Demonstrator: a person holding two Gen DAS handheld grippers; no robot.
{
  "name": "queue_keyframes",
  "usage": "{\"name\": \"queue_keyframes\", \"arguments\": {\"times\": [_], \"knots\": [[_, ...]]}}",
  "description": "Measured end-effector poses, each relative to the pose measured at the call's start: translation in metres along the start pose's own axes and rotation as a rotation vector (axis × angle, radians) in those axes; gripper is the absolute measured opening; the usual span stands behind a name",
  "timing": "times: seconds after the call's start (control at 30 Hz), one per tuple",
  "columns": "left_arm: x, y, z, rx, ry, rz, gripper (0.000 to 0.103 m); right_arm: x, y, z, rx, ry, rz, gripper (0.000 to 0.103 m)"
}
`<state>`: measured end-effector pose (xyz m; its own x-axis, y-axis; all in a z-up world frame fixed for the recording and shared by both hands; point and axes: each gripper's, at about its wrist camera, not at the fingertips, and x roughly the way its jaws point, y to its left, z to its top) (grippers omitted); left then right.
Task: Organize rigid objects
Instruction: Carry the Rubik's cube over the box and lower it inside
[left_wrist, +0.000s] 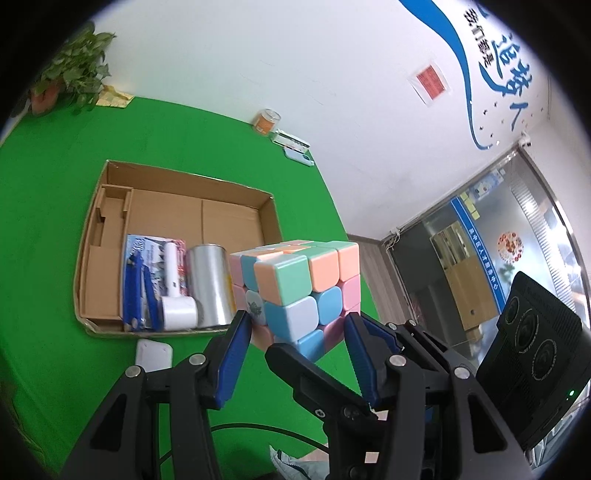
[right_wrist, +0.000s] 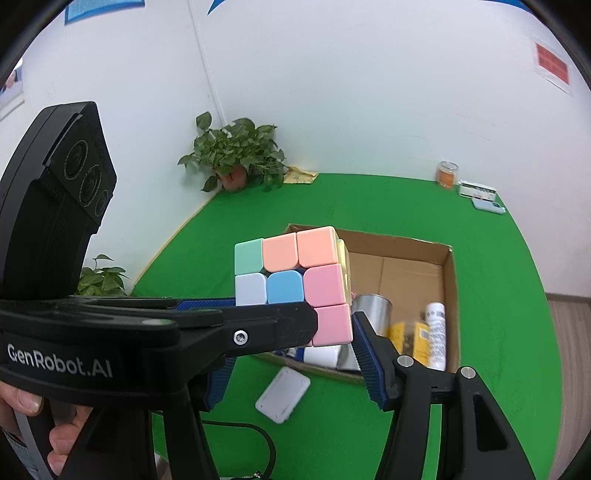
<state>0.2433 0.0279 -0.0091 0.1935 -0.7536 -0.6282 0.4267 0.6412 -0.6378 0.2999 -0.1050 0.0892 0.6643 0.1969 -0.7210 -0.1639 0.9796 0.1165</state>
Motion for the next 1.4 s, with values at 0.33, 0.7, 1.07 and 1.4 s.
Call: {"name": "queue_keyframes", "arguments": {"times": [0.33,0.7,1.07,1.4], "knots": [[0.021,0.057,0.026,-0.069,0.066,-0.039,0.051,0.087,0.024,0.034,-0.001,0.101,-0.023,0.057],[0.115,0.057,0.084,-0.029,0.195,-0.056,0.051,0.153,-0.062,0.042,0.139,0.133,-0.074,0.057],[0.267,0.055,0.122,-0.030,0.378,-0.053,0.051,0.238,-0.218,0.017,0.336,0.205,-0.100,0.057],[0.324,0.081,0.106,-0.087,0.546,0.037,0.048,0.311,-0.277,-0.034,0.447,0.323,-0.032,0.057]]}}
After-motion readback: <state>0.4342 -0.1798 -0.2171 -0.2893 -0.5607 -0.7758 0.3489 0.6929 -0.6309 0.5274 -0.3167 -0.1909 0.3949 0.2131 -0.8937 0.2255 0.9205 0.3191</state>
